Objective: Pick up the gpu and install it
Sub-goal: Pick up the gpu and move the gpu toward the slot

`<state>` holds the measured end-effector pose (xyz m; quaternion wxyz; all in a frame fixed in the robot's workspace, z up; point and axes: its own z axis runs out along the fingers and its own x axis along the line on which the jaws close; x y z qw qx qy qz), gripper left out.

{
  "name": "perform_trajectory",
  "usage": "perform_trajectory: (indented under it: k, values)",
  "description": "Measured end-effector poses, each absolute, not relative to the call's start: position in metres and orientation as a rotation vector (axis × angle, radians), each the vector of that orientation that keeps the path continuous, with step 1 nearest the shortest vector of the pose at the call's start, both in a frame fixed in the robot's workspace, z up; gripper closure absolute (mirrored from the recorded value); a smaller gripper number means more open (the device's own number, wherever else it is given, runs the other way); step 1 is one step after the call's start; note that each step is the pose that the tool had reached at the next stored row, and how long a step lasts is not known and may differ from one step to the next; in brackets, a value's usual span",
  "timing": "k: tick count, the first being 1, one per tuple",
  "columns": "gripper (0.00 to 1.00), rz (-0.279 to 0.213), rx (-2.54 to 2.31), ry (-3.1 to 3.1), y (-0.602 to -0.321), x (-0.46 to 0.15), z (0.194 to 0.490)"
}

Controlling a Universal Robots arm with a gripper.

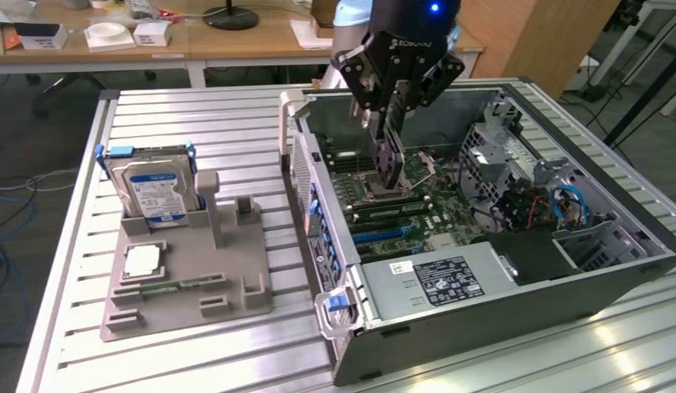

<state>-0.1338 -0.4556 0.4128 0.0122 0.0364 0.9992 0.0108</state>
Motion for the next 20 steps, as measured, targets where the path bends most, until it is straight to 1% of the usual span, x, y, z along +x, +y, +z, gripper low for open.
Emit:
perform_trajectory:
  k: [20]
  values:
    - [0.74,0.034,0.107,3.115,-0.456,-0.095,0.413]
